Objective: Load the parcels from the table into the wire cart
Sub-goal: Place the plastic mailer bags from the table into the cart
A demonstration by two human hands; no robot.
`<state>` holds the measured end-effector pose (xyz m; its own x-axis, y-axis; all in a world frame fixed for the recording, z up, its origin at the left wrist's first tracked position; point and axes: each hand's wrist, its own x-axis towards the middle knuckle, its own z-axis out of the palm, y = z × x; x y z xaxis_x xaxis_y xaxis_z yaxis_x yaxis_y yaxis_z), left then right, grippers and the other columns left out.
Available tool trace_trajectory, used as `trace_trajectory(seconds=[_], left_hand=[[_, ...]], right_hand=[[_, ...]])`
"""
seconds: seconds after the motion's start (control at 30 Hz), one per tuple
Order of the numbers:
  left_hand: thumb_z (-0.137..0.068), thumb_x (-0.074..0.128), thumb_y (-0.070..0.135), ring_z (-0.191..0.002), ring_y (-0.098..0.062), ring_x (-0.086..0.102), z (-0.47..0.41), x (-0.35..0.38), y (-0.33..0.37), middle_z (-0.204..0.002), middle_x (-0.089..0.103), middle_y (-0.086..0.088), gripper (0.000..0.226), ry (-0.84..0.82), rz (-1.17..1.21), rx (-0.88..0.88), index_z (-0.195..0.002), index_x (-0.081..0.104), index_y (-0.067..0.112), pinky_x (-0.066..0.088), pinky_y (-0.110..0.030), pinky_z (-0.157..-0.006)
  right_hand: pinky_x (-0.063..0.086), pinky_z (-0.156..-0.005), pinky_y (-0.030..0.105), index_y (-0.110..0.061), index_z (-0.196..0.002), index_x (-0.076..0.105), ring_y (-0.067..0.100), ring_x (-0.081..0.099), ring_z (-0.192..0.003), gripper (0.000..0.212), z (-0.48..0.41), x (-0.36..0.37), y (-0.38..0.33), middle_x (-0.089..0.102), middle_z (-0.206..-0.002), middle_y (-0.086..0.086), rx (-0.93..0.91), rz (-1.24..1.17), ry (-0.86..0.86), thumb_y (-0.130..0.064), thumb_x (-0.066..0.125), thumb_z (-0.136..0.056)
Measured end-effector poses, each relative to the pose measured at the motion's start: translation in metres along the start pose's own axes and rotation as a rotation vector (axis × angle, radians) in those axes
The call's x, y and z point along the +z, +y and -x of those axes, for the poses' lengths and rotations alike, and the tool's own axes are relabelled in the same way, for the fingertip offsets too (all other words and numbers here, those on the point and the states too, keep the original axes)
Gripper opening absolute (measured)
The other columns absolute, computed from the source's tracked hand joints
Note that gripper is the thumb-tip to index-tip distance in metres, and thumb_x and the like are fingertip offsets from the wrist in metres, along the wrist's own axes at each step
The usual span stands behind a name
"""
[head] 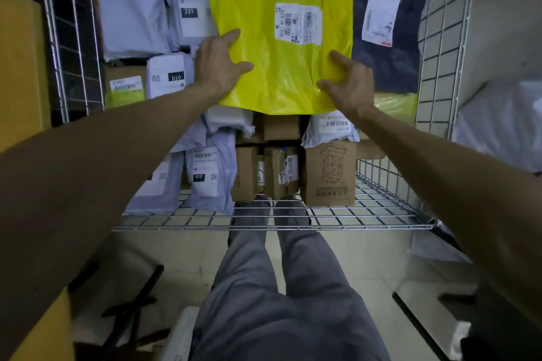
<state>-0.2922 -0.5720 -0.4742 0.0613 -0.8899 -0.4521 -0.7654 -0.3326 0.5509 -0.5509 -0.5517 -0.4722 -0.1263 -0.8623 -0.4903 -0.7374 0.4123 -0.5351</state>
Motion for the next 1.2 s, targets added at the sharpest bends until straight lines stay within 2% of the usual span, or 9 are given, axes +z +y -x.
trace_trajectory(seconds=[0.13, 0.27, 0.37, 0.47, 0.53, 0.63, 0.73, 0.9, 1.2], left_hand=[[-0.084, 0.078, 0.035, -0.138, -0.033, 0.042, -0.015, 0.011, -0.011, -0.150, 0.044, -0.015, 0.079, 0.007, 0.012, -0.013, -0.151, 0.040, 0.015, 0.037, -0.046, -0.112], [-0.084, 0.076, 0.040, -0.138, -0.036, 0.038, -0.024, 0.016, -0.023, -0.152, 0.040, -0.018, 0.083, -0.015, -0.014, -0.022, -0.153, 0.035, 0.018, 0.035, -0.044, -0.112], [-0.085, 0.074, 0.045, -0.144, -0.039, 0.028, -0.026, 0.018, -0.028, -0.159, 0.020, -0.020, 0.086, -0.071, -0.032, -0.034, -0.155, 0.027, 0.026, 0.030, -0.046, -0.113], [-0.085, 0.074, 0.046, -0.144, -0.041, 0.027, -0.024, 0.018, -0.030, -0.162, 0.005, -0.021, 0.088, -0.089, -0.044, -0.050, -0.156, 0.024, 0.029, 0.032, -0.046, -0.113], [-0.087, 0.071, 0.046, -0.143, -0.040, 0.028, -0.020, 0.017, -0.032, -0.161, 0.005, -0.020, 0.085, -0.092, -0.053, -0.036, -0.156, 0.024, 0.028, 0.033, -0.046, -0.113], [-0.090, 0.069, 0.045, -0.145, -0.039, 0.022, -0.013, 0.014, -0.031, -0.160, 0.003, -0.018, 0.080, -0.093, -0.089, -0.027, -0.155, 0.026, 0.024, 0.031, -0.045, -0.115], [-0.092, 0.064, 0.047, -0.142, -0.043, 0.020, 0.000, 0.008, -0.023, -0.160, 0.001, -0.017, 0.074, -0.064, -0.232, -0.039, -0.154, 0.030, 0.023, 0.029, -0.048, -0.113], [-0.096, 0.059, 0.045, -0.146, -0.041, 0.008, 0.030, -0.005, -0.003, -0.163, -0.005, -0.016, 0.069, -0.103, -0.293, -0.039, -0.154, 0.028, 0.024, 0.019, -0.052, -0.117], [-0.095, 0.061, 0.041, -0.146, -0.039, 0.019, 0.092, -0.071, 0.046, -0.163, 0.008, -0.015, 0.075, -0.011, -0.248, 0.027, -0.156, 0.024, 0.017, 0.026, -0.047, -0.115]], right_hand=[[0.049, -0.099, 0.039, -0.022, -0.144, 0.050, 0.022, 0.061, -0.117, 0.071, -0.017, 0.012, 0.004, 0.063, -0.131, 0.009, -0.009, 0.005, 0.013, -0.029, 0.076, -0.079], [0.045, -0.102, 0.029, -0.019, -0.143, 0.051, 0.018, 0.056, -0.123, 0.069, -0.029, 0.023, 0.010, 0.058, -0.138, 0.005, 0.010, -0.034, 0.005, -0.025, 0.079, -0.080], [0.042, -0.107, 0.035, -0.016, -0.144, 0.049, 0.022, 0.051, -0.128, 0.070, -0.033, 0.028, 0.014, 0.053, -0.141, 0.008, 0.001, -0.014, 0.002, -0.026, 0.078, -0.081], [0.043, -0.105, 0.041, -0.018, -0.145, 0.044, 0.033, 0.051, -0.123, 0.068, -0.029, 0.034, 0.017, 0.039, -0.138, 0.015, -0.005, 0.111, -0.023, -0.031, 0.074, -0.085], [0.044, -0.102, 0.043, -0.017, -0.146, 0.042, 0.036, 0.049, -0.120, 0.067, -0.025, 0.035, 0.018, 0.033, -0.137, 0.017, -0.026, 0.172, -0.025, -0.035, 0.070, -0.088], [0.041, -0.105, 0.043, -0.014, -0.146, 0.040, 0.038, 0.037, -0.129, 0.066, -0.019, 0.032, 0.014, 0.028, -0.140, 0.021, -0.059, 0.275, -0.029, -0.040, 0.065, -0.091], [0.038, -0.107, 0.043, -0.009, -0.143, 0.040, 0.040, 0.030, -0.133, 0.062, -0.011, 0.025, 0.007, 0.026, -0.142, 0.023, -0.050, 0.365, -0.024, -0.037, 0.063, -0.093], [0.036, -0.106, 0.049, -0.004, -0.139, 0.040, 0.043, 0.032, -0.130, 0.056, 0.015, 0.007, -0.007, 0.029, -0.141, 0.024, -0.048, 0.478, -0.082, -0.037, 0.056, -0.097], [0.036, -0.106, 0.051, -0.009, -0.151, 0.027, 0.042, 0.030, -0.138, 0.065, 0.063, -0.061, -0.045, 0.026, -0.152, 0.024, -0.218, 0.517, -0.168, -0.039, 0.053, -0.100]])
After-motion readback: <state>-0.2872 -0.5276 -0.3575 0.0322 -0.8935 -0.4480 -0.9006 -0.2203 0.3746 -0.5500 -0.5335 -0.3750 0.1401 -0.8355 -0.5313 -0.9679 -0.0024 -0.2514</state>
